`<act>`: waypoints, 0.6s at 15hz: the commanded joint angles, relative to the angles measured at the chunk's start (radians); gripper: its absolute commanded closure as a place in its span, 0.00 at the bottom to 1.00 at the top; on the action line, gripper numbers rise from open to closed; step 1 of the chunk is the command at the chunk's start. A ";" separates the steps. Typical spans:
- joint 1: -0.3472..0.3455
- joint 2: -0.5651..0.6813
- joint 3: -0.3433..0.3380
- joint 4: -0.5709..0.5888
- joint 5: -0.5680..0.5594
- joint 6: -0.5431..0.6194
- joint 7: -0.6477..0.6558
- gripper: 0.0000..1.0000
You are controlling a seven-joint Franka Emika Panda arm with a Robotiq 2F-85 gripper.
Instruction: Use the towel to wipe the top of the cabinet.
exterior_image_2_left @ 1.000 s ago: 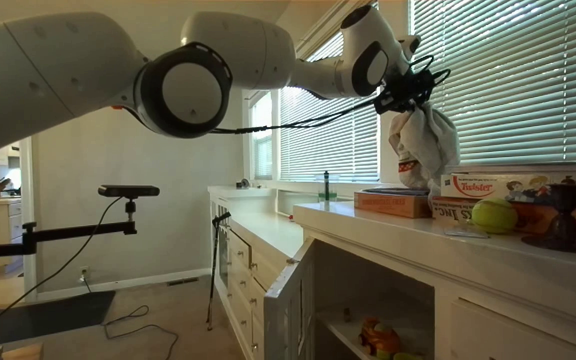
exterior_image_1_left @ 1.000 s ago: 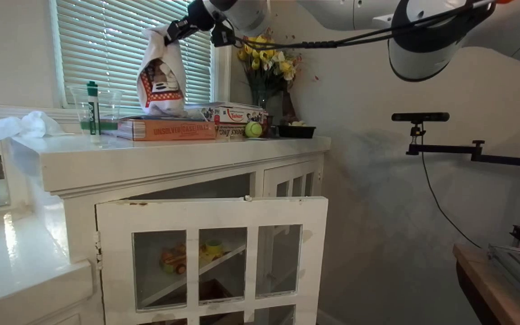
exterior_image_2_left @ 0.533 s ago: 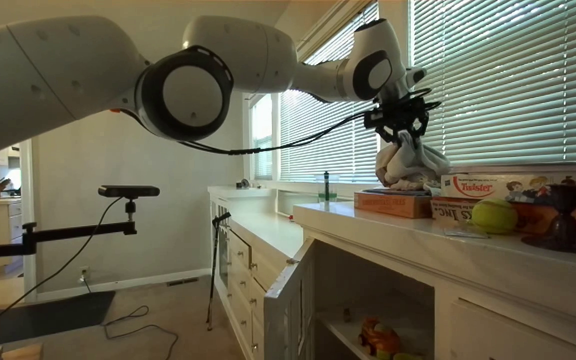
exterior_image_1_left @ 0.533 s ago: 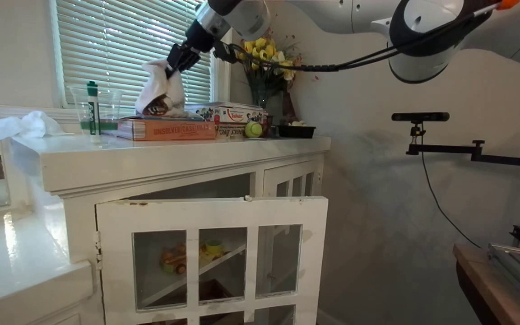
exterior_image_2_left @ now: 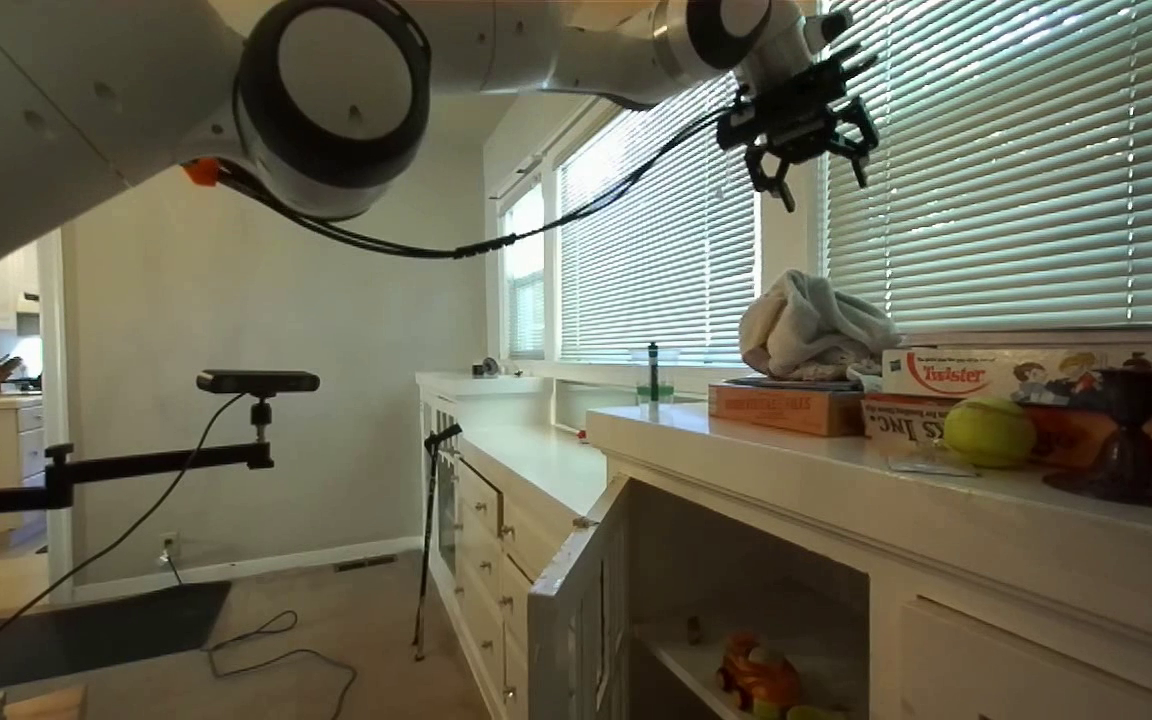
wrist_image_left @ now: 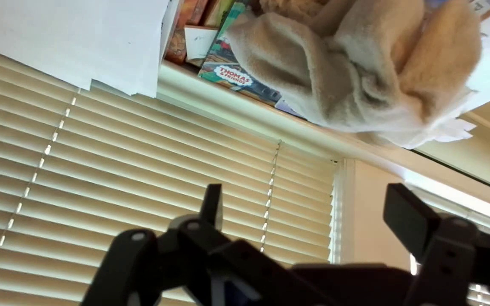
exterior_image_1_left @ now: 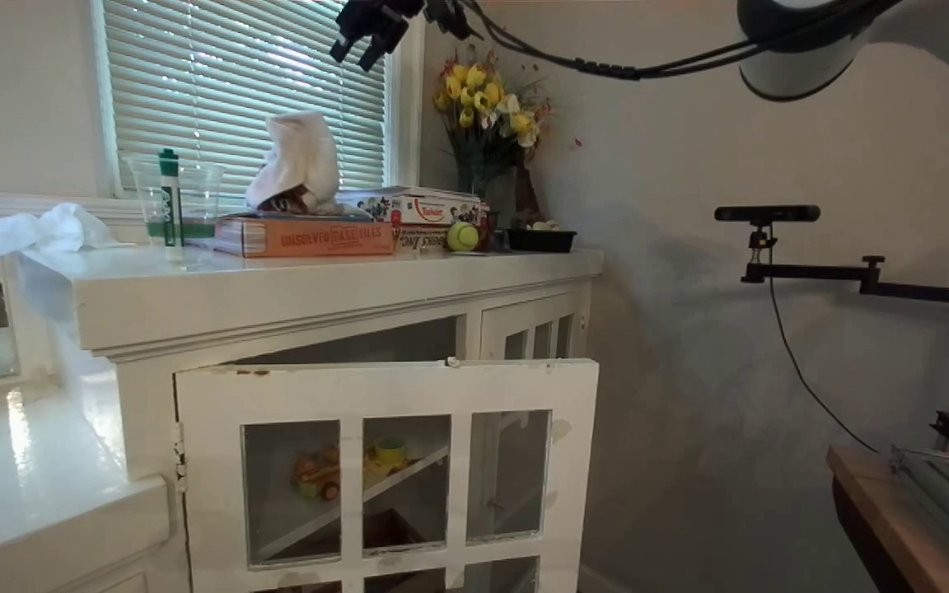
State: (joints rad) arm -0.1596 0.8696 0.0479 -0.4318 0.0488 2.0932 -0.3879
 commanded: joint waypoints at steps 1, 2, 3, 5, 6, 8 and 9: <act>0.025 -0.080 0.027 -0.029 0.027 -0.142 0.047 0.00; 0.037 -0.083 0.033 -0.030 0.033 -0.167 0.070 0.00; 0.051 -0.086 0.034 -0.029 0.032 -0.186 0.099 0.00; 0.091 -0.072 0.036 -0.031 0.028 -0.193 0.169 0.00; 0.112 -0.067 0.032 -0.035 0.022 -0.192 0.204 0.00; 0.160 -0.047 0.023 -0.032 0.006 -0.180 0.254 0.00; 0.185 -0.009 0.009 0.030 -0.010 -0.220 0.286 0.00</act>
State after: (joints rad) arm -0.0307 0.8146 0.0823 -0.4608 0.0594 1.9126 -0.1885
